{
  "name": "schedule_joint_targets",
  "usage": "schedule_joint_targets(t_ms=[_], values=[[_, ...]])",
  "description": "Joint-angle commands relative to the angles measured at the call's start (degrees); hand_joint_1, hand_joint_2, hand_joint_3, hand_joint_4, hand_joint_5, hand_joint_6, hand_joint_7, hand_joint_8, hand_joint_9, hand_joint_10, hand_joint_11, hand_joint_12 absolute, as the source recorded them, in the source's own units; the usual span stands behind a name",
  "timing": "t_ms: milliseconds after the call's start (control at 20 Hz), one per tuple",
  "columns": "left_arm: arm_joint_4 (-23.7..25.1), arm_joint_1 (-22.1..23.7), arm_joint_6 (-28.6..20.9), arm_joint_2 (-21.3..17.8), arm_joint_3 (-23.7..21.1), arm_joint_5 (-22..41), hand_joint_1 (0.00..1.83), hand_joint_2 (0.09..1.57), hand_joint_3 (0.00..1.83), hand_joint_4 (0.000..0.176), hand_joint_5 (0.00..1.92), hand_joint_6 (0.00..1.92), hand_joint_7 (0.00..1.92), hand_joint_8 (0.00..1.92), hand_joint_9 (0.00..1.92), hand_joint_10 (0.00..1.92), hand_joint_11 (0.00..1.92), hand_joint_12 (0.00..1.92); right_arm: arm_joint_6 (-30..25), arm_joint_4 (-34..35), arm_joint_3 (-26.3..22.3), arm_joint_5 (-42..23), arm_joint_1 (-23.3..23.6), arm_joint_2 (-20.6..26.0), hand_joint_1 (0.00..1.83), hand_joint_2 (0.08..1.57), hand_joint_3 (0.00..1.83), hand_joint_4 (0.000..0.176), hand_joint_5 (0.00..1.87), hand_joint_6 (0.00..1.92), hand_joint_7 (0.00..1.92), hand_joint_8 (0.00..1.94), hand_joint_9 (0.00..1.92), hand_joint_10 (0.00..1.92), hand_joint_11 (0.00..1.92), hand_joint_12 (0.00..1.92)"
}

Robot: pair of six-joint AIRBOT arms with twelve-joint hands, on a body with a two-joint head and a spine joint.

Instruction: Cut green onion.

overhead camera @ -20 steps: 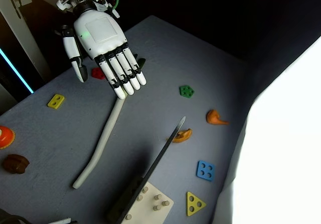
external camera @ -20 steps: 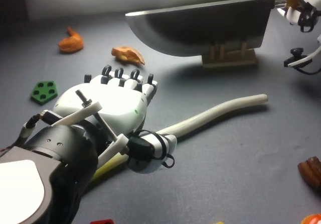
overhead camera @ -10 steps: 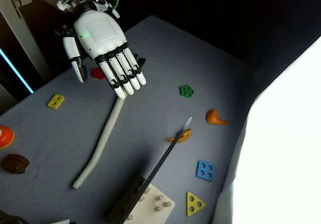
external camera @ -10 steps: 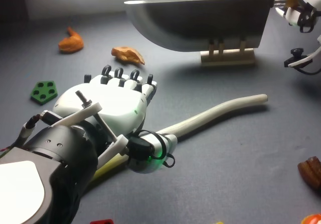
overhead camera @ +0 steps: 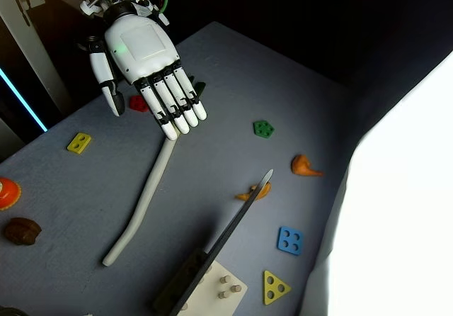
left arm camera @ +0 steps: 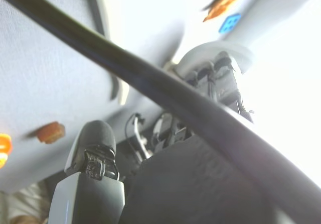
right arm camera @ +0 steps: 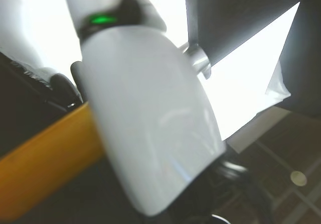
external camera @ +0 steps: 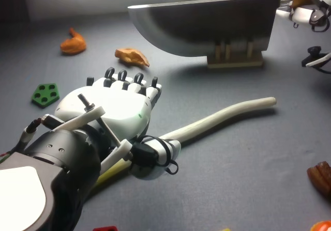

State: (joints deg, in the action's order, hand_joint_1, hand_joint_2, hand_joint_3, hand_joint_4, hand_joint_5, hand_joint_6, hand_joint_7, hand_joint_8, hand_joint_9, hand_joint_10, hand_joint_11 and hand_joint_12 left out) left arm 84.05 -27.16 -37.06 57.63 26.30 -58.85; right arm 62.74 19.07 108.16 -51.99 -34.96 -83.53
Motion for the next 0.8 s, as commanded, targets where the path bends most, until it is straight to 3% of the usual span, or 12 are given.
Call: schedule_joint_targets(t_ms=[0, 50, 150, 200, 300, 450, 650, 750], values=[[5.08, 0.17, 0.25, -0.21, 0.05, -1.19, 0.15, 1.34, 0.0, 0.0, 0.03, 0.0, 0.02, 0.0, 0.0, 0.0, 0.0, 0.0, -0.39, -0.03, 0.56, -6.29, 0.23, 0.9, 0.93, 0.95, 0.0, 0.039, 0.11, 0.01, 0.12, 0.0, 0.04, 0.31, 0.0, 0.87], [5.22, 0.12, 0.25, -0.21, 0.02, -1.19, 0.15, 1.34, 0.0, 0.0, 0.02, 0.0, 0.01, 0.0, 0.0, 0.0, 0.0, 0.0, -0.43, -0.7, 0.55, -5.3, 0.25, 1.22, 0.93, 0.95, 0.0, 0.039, 0.07, 0.0, 0.09, 0.0, 0.03, 0.24, 0.0, 0.73], [5.3, 0.03, 0.25, -0.21, -0.03, -1.19, 0.16, 1.34, 0.0, 0.0, 0.02, 0.0, 0.01, 0.0, 0.0, 0.0, 0.0, 0.0, -0.75, -3.46, 0.4, -3.83, 0.31, 1.86, 0.91, 0.87, 0.0, 0.049, 0.0, 0.0, 0.0, 0.0, 0.0, 0.02, 0.0, 0.11], [5.34, -0.01, 0.25, -0.21, -0.07, -1.19, 0.16, 1.34, 0.0, 0.0, 0.03, 0.01, 0.01, 0.0, 0.0, 0.0, 0.0, 0.0, -1.26, -4.22, 0.21, -3.11, 0.47, 2.26, 0.89, 0.85, 0.0, 0.046, 0.0, 0.0, 0.0, 0.0, 0.0, 0.0, 0.0, 0.02], [5.43, -0.06, 0.25, -0.2, -0.13, -1.19, 0.18, 1.34, 0.0, 0.0, 0.04, 0.01, 0.03, 0.01, 0.0, 0.0, 0.0, 0.0, -2.54, -5.08, -0.57, -0.2, 1.25, 3.31, 0.86, 0.84, 0.0, 0.042, 0.0, 0.0, 0.0, 0.0, 0.0, 0.0, 0.0, 0.0], [5.58, -0.16, 0.25, -0.19, -0.2, -1.19, 0.16, 1.34, 0.0, 0.0, 0.04, 0.01, 0.03, 0.01, 0.01, 0.0, 0.0, 0.0, -3.58, -6.52, -3.27, 1.65, 2.1, 5.51, 0.92, 0.8, 0.0, 0.063, 0.0, 0.0, 0.0, 0.0, 0.0, 0.0, 0.0, 0.0], [5.58, -0.25, 0.25, -0.2, -0.26, -1.19, 0.12, 1.34, 0.0, 0.0, 0.03, 0.01, 0.02, 0.0, 0.0, 0.0, 0.0, 0.0, -6.69, -10.5, -11.21, -0.71, 2.14, 11.73, 0.95, 0.79, 0.0, 0.074, 0.0, 0.0, 0.0, 0.0, 0.0, 0.0, 0.0, 0.0], [5.62, -0.33, 0.25, -0.22, -0.3, -1.19, 0.11, 1.35, 0.0, 0.0, 0.03, 0.0, 0.02, 0.0, 0.0, 0.0, 0.0, 0.0, -6.69, -10.65, -16.17, -2.12, 2.2, 15.47, 0.92, 0.8, 0.0, 0.07, 0.0, 0.0, 0.0, 0.0, 0.0, 0.0, 0.0, 0.0]])
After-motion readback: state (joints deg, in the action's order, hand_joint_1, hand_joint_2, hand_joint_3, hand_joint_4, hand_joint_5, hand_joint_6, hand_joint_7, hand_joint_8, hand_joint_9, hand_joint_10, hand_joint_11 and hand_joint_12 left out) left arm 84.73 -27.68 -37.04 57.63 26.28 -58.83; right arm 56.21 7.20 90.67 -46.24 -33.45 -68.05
